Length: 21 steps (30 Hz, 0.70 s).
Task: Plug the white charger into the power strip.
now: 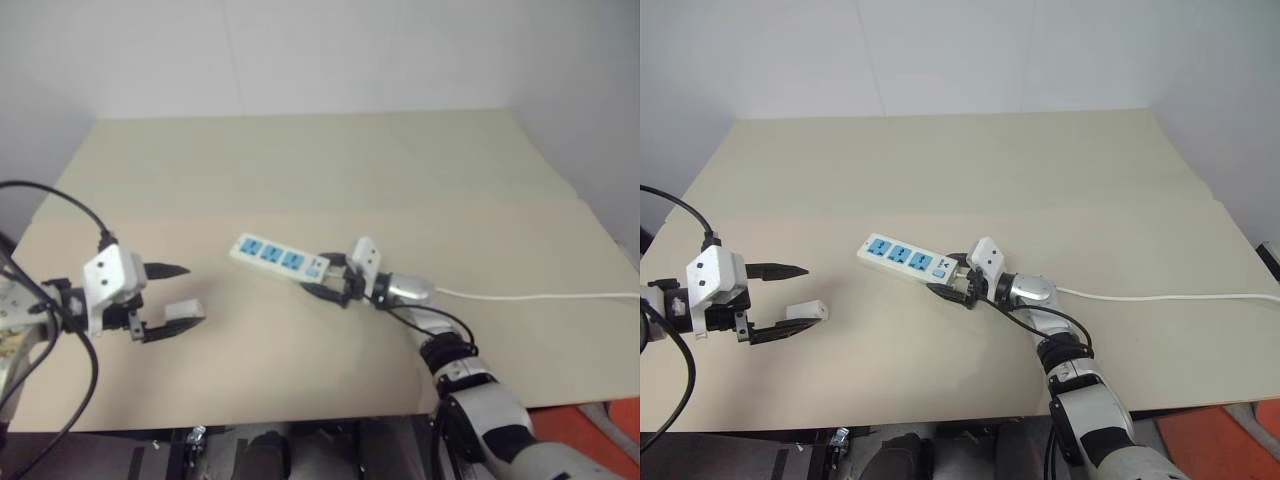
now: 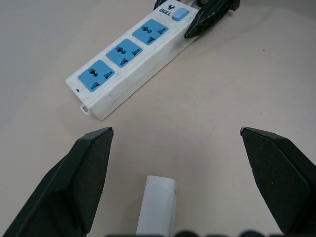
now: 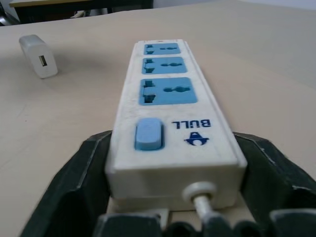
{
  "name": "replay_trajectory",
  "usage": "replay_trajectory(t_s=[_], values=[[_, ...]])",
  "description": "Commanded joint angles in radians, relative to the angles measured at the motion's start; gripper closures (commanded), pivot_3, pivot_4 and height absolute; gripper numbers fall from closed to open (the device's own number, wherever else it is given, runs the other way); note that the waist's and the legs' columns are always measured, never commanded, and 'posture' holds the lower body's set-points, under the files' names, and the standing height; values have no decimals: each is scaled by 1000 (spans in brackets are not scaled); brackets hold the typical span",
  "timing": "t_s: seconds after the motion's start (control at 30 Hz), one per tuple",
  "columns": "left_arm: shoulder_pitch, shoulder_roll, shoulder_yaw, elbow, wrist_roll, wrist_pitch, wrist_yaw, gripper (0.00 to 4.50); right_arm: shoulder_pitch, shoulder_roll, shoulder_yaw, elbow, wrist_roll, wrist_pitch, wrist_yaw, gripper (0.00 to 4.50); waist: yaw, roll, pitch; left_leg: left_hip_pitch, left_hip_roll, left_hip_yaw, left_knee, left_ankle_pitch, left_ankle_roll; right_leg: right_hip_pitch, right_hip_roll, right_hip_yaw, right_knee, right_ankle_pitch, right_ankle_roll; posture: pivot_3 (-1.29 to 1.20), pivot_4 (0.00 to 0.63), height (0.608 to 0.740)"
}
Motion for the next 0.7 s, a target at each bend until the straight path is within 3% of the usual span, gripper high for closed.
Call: replay_trajectory(t_s=[0.03, 0.3, 0.7], values=[[3, 3, 31, -26, -6, -12, 9, 0, -4, 7, 6, 2, -8, -17, 4, 1087, -2, 0, 0, 0, 0, 0, 0, 0, 0, 0, 0, 0, 0, 0, 0, 0, 150, 740], [17, 2, 45, -35, -13, -12, 11, 0, 21, -23, 5, -30, -3, -50, 52, 1087, -6, 0, 0, 0, 0, 0, 0, 0, 0, 0, 0, 0, 0, 0, 0, 0, 150, 740], [-63, 32, 12, -21, 14, 27, 51, 0, 174, -294, -70, -241, 183, 80, 370, 1087, 20, 0, 0, 0, 0, 1, 1, 0, 0, 1, 0, 0, -2, 0, 1, 0, 150, 740]])
